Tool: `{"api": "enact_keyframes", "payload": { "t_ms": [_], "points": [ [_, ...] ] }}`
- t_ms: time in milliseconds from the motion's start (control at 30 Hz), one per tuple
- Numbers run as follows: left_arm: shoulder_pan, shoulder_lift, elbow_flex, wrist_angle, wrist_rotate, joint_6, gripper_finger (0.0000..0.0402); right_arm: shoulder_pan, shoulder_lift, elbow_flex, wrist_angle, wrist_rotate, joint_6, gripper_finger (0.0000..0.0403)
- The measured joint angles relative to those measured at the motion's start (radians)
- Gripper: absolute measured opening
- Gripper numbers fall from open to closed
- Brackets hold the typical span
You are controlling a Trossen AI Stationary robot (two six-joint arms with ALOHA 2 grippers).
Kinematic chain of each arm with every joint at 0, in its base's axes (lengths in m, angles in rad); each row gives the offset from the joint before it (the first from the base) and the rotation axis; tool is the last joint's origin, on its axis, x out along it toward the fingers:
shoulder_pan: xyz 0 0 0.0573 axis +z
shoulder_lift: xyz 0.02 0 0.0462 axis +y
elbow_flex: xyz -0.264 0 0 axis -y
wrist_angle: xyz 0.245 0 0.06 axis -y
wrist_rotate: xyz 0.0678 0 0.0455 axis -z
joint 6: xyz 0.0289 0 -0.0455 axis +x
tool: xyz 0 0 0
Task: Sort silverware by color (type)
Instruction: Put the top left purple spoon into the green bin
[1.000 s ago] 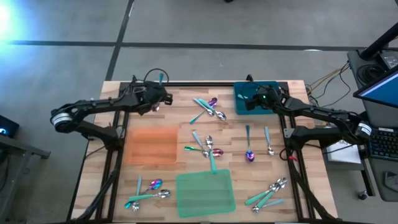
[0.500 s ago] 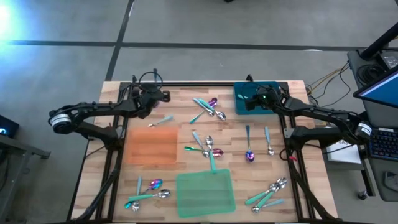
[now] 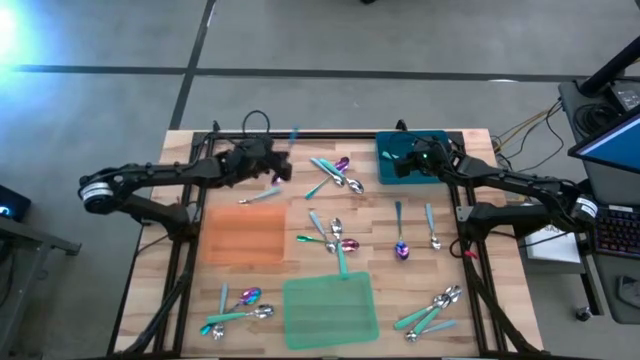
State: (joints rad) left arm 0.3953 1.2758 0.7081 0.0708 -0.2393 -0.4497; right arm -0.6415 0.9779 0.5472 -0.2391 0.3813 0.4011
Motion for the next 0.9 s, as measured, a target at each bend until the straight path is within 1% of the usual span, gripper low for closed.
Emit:
{"api": "enact_keyframes", "payload": {
  "t_ms": [100, 200, 300, 433, 633, 700, 767, 900],
  "points": [
    [-0.059, 0.0, 0.011, -0.012, 0.086, 0.017, 0.0002, 0.0, 0.0, 0.0, -0.002, 0.0, 0.0, 0.0071],
    [-0.118, -0.003, 0.017, -0.036, 0.123, 0.013, 0.0002, 0.0, 0.0, 0.0, -0.012, 0.0, 0.0, 0.0071],
    [-0.174, -0.01, 0.017, -0.038, 0.132, -0.005, 0.0002, 0.0, 0.0, 0.0, -0.018, 0.0, 0.0, 0.0074],
    [-0.229, -0.034, 0.017, -0.037, 0.172, -0.007, 0.0002, 0.0, 0.0, 0.0, -0.017, 0.0, 0.028, 0.0077],
    [-0.251, -0.092, 0.034, -0.033, 0.173, 0.009, 0.0002, 0.0, 0.0, 0.0, -0.013, -0.005, 0.066, 0.007],
    [-0.247, -0.113, 0.044, -0.033, 0.167, 0.042, 0.0002, 0.0, 0.0, 0.0, 0.008, -0.05, 0.078, 0.0069],
    [-0.241, -0.133, 0.054, -0.031, 0.153, 0.076, 0.0002, 0.0, 0.0, 0.0, 0.061, -0.121, 0.074, 0.0068],
    [-0.232, -0.152, 0.071, -0.026, 0.116, 0.109, 0.0002, 0.001, 0.003, 0.0, 0.191, -0.271, 0.002, 0.0068]
  ]
}}
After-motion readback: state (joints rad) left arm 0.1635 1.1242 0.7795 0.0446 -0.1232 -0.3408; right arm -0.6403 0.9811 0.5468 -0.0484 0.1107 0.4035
